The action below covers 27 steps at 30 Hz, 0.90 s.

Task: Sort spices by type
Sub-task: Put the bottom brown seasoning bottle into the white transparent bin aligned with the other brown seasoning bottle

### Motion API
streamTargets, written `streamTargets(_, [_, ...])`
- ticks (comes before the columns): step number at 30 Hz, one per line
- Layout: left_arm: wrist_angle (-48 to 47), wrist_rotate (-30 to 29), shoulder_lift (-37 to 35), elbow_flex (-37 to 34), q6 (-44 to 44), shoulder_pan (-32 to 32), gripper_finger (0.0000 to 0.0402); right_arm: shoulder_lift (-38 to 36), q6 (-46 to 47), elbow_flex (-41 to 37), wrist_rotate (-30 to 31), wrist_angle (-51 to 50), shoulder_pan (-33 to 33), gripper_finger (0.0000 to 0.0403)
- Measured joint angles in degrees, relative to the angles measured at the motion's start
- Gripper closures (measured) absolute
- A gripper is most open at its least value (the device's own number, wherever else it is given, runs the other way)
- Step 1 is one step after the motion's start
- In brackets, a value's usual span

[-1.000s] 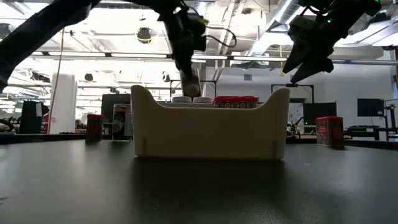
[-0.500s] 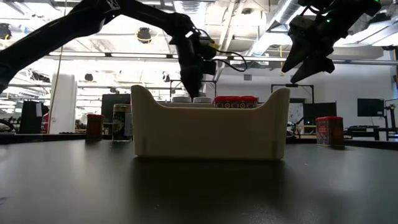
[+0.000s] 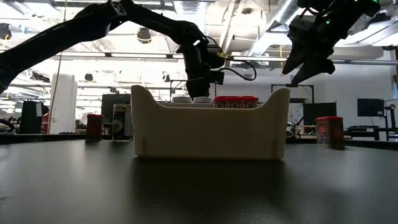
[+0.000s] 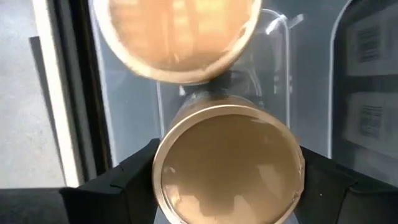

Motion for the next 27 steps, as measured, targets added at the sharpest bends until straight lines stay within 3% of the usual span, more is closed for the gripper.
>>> streamTargets(13, [1.4,-1.0,0.0,0.0,1.0,0.0,0.0111,1.5,0.0,0.0,0.0,-0.2,0.1,0.0126])
streamTargets(27, [4.0,-0.9,0.2,-0.1,-12.5,-0.1,0.0108,1.5,0.0,0.0,0.0,-0.4,0.1,0.0126])
